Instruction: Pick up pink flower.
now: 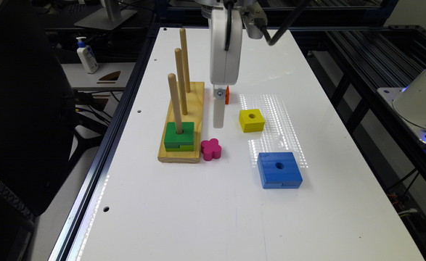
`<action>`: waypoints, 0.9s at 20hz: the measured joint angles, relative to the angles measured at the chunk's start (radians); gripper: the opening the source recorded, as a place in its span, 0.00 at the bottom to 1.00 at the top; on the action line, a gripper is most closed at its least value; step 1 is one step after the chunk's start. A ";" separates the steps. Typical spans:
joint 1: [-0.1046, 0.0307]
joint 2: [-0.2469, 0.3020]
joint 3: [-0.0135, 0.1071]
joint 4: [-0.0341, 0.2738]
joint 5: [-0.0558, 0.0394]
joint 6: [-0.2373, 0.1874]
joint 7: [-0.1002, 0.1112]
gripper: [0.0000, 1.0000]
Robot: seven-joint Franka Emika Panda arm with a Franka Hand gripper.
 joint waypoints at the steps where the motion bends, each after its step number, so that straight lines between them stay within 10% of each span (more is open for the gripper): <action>1: 0.000 0.010 0.000 0.000 -0.0014 0.010 0.000 1.00; 18: 0.013 0.055 0.005 0.017 -0.0097 0.050 0.012 1.00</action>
